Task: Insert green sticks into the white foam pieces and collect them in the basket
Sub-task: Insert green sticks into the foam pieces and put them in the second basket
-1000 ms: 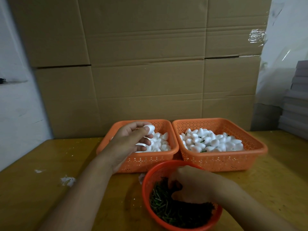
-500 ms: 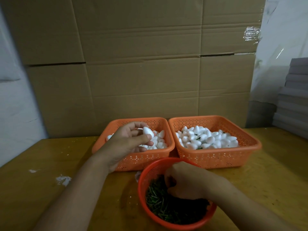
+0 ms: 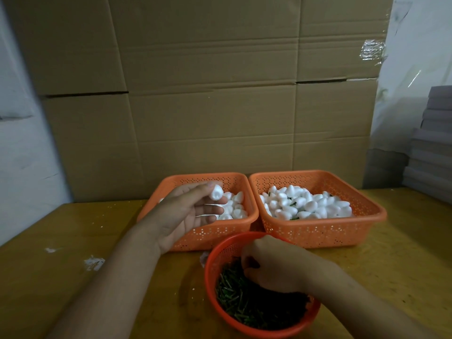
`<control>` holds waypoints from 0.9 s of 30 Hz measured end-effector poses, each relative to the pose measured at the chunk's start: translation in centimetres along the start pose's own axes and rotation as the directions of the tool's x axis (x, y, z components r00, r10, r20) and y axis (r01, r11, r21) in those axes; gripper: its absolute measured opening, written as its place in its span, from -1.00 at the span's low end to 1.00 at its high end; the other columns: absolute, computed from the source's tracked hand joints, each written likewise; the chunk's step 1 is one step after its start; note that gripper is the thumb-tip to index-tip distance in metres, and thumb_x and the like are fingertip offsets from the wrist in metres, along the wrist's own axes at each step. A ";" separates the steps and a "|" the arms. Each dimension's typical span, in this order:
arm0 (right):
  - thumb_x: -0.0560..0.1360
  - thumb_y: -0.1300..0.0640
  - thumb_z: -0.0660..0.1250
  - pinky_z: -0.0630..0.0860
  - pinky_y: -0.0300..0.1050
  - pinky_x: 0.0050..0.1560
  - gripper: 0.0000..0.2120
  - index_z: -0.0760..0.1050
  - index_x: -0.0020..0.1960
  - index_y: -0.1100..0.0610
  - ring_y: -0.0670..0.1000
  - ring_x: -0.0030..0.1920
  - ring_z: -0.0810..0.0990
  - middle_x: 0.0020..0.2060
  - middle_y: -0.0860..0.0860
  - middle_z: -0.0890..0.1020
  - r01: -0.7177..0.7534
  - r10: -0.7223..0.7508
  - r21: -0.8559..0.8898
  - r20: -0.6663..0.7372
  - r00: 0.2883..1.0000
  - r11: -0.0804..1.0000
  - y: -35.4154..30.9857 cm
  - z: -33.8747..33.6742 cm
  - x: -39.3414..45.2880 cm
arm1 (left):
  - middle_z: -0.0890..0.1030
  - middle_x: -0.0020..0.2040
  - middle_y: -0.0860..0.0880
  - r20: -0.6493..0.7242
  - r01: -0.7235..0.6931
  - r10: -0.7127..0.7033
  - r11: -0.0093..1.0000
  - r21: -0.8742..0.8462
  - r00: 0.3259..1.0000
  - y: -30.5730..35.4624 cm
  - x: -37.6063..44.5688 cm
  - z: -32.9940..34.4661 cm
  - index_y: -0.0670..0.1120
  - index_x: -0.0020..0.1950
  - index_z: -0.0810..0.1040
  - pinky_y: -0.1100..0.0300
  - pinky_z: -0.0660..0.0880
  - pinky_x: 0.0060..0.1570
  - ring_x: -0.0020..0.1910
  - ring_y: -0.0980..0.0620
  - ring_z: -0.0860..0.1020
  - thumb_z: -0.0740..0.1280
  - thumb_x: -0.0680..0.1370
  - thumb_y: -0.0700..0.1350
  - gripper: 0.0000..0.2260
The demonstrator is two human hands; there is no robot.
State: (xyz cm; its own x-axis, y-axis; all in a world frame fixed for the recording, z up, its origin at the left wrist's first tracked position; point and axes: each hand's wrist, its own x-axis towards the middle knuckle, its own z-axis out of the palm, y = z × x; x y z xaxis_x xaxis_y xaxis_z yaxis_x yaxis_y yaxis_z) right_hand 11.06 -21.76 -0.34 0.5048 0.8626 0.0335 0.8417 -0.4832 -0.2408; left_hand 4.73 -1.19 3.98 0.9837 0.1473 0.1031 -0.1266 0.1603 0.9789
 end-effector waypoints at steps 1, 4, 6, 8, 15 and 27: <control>0.54 0.12 0.26 0.58 -0.01 -0.08 -0.87 0.59 -0.05 0.05 0.00 -0.12 0.60 -0.10 -0.03 0.62 -0.002 0.002 -0.004 -0.002 1.000 1.000 0.0 0.0 0.0 | 0.72 0.06 -0.15 0.007 -0.007 0.007 1.000 0.022 1.000 0.0 -0.1 0.1 -0.05 0.15 0.69 0.21 0.59 -0.21 -0.09 0.01 0.69 0.51 0.43 0.04 -0.66; 0.55 0.12 0.25 0.57 0.03 -0.09 -0.87 0.57 -0.08 0.07 0.02 -0.15 0.59 -0.13 -0.01 0.62 -0.004 0.004 -0.007 -0.009 1.000 1.000 -0.2 -0.1 -0.1 | 0.71 0.10 -0.07 0.034 -0.050 0.047 0.995 0.089 0.998 -0.1 -0.2 0.2 0.07 0.13 0.70 0.23 0.58 -0.14 -0.02 0.04 0.69 0.55 0.40 0.00 -0.69; 0.55 0.13 0.25 0.58 0.03 -0.09 -0.87 0.57 -0.07 0.09 0.02 -0.16 0.59 -0.13 0.00 0.62 0.001 -0.001 -0.009 0.002 1.000 1.000 -0.3 -0.2 -0.1 | 0.71 0.07 -0.05 0.006 -0.088 0.089 0.986 0.141 0.996 -0.1 -0.2 0.4 0.08 0.07 0.71 0.23 0.58 -0.12 -0.03 0.06 0.68 0.60 0.33 -0.03 -0.68; 0.56 0.13 0.24 0.58 0.04 -0.11 -0.86 0.57 -0.07 0.11 0.03 -0.18 0.60 -0.15 0.01 0.63 0.002 -0.001 -0.014 0.021 1.000 1.000 -0.4 -0.2 -0.1 | 0.72 0.03 -0.03 -0.027 -0.148 0.160 0.958 0.244 0.987 -0.2 -0.2 0.6 0.09 0.00 0.71 0.24 0.58 -0.12 -0.04 0.09 0.68 0.60 0.34 -0.13 -0.73; 0.56 0.12 0.22 0.57 0.04 -0.13 -0.84 0.56 -0.09 0.12 0.05 -0.17 0.60 -0.15 0.02 0.63 0.011 -0.011 -0.033 0.010 1.000 0.999 -0.4 -0.2 -0.2 | 0.71 0.02 0.16 -0.020 -0.290 0.358 0.789 0.542 0.934 -0.1 -0.5 1.5 0.09 -0.02 0.71 0.39 0.52 -0.08 -0.02 0.16 0.65 0.53 0.44 -0.31 -0.70; 0.58 0.14 0.30 0.43 -0.41 -0.17 -0.86 0.55 0.12 0.00 -0.28 -0.19 0.56 -0.22 -0.21 0.59 0.048 -0.005 0.260 -0.162 0.987 0.964 -0.1 -0.4 0.3 | 0.71 0.02 -0.14 0.038 -0.036 0.041 0.992 -0.125 0.998 0.9 -0.6 1.3 0.00 -0.08 0.75 0.22 0.59 -0.23 -0.18 0.05 0.66 0.43 0.50 -0.02 -0.88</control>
State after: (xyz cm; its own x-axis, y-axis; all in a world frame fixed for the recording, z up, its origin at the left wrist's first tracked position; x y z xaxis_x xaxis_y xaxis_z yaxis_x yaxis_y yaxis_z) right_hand 11.18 -21.47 0.06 0.5246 0.8295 0.1915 0.7860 -0.3856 -0.4832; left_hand 4.20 -2.41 5.01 0.9818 0.1164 0.1497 -0.1768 0.2757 0.9449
